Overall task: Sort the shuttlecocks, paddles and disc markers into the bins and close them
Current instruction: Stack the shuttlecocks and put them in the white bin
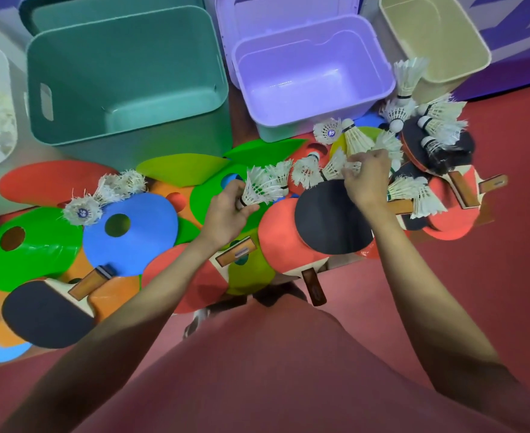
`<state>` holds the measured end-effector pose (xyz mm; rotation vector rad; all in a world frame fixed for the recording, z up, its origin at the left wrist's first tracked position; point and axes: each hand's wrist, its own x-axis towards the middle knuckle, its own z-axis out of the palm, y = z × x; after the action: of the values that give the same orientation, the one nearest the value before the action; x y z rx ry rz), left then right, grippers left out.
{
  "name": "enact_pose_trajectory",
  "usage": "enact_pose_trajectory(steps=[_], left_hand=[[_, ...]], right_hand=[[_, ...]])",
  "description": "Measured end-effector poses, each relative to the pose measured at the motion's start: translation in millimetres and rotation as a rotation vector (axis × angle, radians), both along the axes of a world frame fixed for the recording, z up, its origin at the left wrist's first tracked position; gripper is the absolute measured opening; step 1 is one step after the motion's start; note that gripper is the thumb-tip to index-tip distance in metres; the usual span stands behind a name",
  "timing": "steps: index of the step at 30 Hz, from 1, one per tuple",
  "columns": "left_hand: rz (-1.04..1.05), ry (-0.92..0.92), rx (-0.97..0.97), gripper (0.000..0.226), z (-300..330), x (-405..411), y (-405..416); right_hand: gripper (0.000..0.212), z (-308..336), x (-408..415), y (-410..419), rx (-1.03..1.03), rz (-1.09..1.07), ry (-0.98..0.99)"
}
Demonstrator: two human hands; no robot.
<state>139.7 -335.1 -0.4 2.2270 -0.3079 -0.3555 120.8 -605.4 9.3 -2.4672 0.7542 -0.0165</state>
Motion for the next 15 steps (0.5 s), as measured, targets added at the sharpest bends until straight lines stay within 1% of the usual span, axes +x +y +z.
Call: enact_pose_trajectory(steps=[2,3,5,6,7,8,9,12,15], left_hand=[[0.009,0.012,-0.009,0.034,-2.8,0.2,-4.7],[-0.001,0.021,-0.017,0.034,-3.9,0.1,-7.0],[-0.021,0.030,-0.042,0.033,-4.1,-0.4,-11.1],[-0.021,0.036,-0.050,0.032,-3.5,-0.4,-13.2],[-0.021,0.051,-0.057,0.030,-2.2,0.1,-15.2],[-0.026,0.061,-0.060,0.030,-1.5,0.5,-17.0],[-0.027,0.070,-0.067,0.031,-1.7,1.2,-18.7],[-0.047,0.078,-0.103,0.035,0.8,2.6,-21.6],[-0.090,0.061,-0.118,0.043,4.6,1.0,-21.0]], right_hand=[[0.018,0.4,-0.3,-4.8,-0.027,0.030,-0.011],[0.017,2.5,-2.3,-6.2,-0.064,0.033,-0.070],[0.016,17.0,-9.6,-2.6,-0.115,0.012,-0.295],[0.014,27.6,-14.2,2.4,-0.075,0.011,-0.420],[0.013,38.7,-18.5,8.3,0.017,0.032,-0.526],[0.011,48.4,-22.0,15.4,0.123,0.086,-0.587],[0.010,55.2,-24.5,23.2,0.190,0.174,-0.604],[0.007,54.3,-26.9,44.6,0.189,0.465,-0.513],[0.015,41.3,-27.4,61.1,0.194,0.610,-0.407]])
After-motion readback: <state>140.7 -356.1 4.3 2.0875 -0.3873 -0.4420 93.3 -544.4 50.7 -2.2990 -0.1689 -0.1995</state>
